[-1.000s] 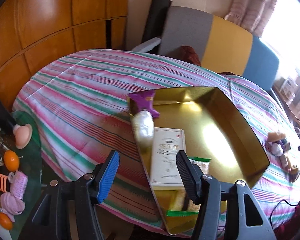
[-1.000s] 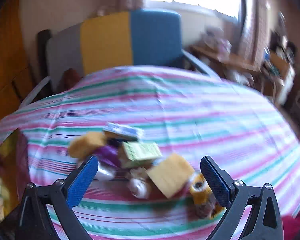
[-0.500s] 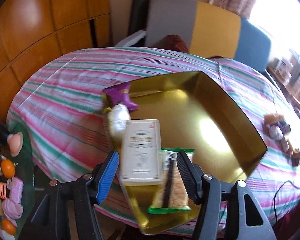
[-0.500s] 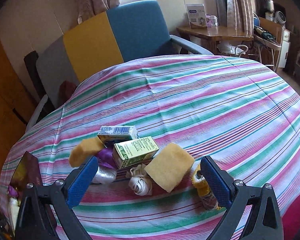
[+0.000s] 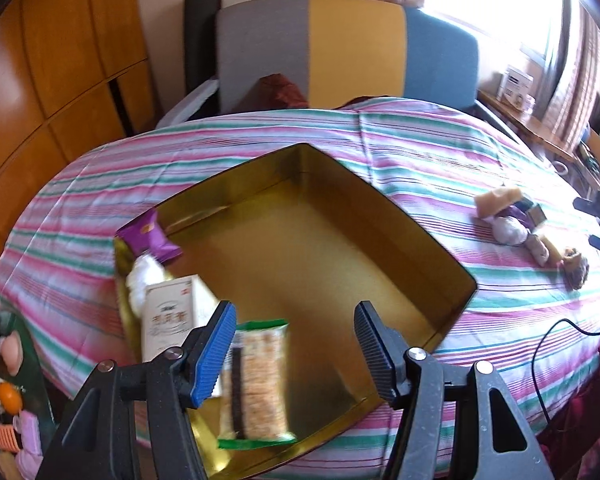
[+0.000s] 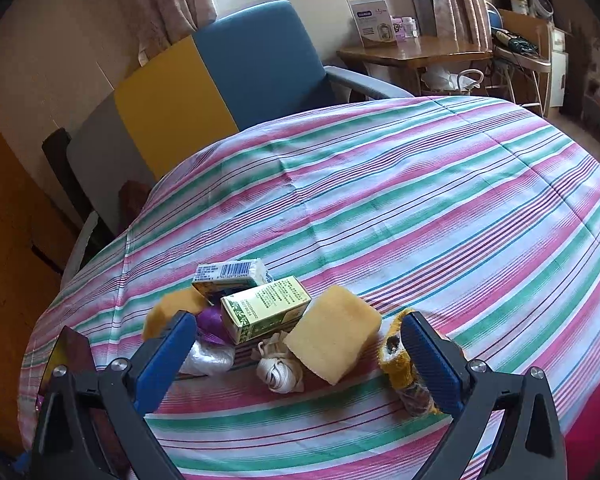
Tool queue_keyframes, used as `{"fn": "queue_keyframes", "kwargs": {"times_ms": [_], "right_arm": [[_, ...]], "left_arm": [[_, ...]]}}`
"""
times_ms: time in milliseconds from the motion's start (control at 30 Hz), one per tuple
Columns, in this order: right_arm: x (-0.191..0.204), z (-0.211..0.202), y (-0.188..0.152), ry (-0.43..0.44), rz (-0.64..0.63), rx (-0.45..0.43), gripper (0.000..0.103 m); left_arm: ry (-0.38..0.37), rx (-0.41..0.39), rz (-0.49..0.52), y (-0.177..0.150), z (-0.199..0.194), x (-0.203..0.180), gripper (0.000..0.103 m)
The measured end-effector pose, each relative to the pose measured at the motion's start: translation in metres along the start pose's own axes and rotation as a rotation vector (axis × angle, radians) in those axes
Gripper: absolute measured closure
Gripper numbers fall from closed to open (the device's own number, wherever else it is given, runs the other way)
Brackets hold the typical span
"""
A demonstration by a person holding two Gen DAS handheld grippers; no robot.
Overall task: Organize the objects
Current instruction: 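Move both grippers back toward the remaining pile of items, then grasp the yellow sponge with the left gripper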
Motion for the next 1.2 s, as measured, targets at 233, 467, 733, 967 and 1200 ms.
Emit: {"fn": "queue_keyframes", "kwargs": {"times_ms": [233, 467, 733, 967, 1200], "right_arm": [[-0.007, 0.0, 0.003, 0.017, 0.049, 0.006, 0.0], [-0.017, 0.002, 0.008, 0.045, 0.122, 0.021, 0.0], [-0.027, -0.002, 0.013, 0.065, 0.187, 0.008, 0.0], [-0.027, 0.001, 0.013, 0.088, 0.204, 0.03, 0.0], [-0.021, 0.006, 0.008, 0.101, 0.182, 0.062, 0.0]], "left_arm": [[-0.058, -0.003, 0.067, 0.018, 0.01, -0.034, 0.041], [-0.175, 0.0, 0.108, 0.037, 0.022, -0.074, 0.041], [-0.321, 0.056, 0.152, 0.055, 0.036, -0.126, 0.042], [-0.393, 0.078, 0.177, 0.08, 0.053, -0.168, 0.042], [-0.538, 0.123, 0.053, 0.116, 0.079, -0.195, 0.039]]}}
Point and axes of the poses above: each gripper's, at about its wrist camera, not at the fingertips, and z roughly the way its jaws point, x to its left, y to its top, the point moved 6 cm from there along z, roughly the way its jaws point, and after that the axes turned 12 degrees about z, right-handed, at the moved point
